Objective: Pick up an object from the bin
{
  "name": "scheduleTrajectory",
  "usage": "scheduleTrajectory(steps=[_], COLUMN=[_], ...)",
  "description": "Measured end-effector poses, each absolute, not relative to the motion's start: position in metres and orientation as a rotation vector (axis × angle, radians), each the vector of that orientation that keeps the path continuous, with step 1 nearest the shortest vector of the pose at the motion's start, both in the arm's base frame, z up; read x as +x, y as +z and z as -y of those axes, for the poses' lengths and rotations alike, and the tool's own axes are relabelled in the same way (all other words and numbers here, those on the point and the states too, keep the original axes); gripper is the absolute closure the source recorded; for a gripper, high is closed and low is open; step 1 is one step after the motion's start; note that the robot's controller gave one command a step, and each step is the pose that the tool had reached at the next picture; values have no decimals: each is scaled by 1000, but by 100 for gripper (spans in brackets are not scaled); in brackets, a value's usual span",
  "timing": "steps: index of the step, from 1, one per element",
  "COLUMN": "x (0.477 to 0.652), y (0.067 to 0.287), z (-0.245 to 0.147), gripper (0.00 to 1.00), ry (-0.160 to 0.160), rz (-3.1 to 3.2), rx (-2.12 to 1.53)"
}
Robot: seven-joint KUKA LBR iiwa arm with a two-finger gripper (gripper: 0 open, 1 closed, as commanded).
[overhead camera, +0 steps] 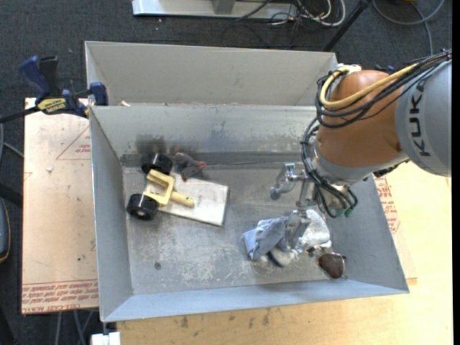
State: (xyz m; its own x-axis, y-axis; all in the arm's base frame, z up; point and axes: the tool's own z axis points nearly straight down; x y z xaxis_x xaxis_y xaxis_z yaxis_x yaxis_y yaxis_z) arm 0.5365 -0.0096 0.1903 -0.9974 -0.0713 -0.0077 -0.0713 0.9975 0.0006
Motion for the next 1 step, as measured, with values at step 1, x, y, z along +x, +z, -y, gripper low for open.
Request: scheduleTrajectory(steps=[1], x=[544], y=[109], z=[4], gripper=[100], ry=[4], rz=[-3057], rx=[-719])
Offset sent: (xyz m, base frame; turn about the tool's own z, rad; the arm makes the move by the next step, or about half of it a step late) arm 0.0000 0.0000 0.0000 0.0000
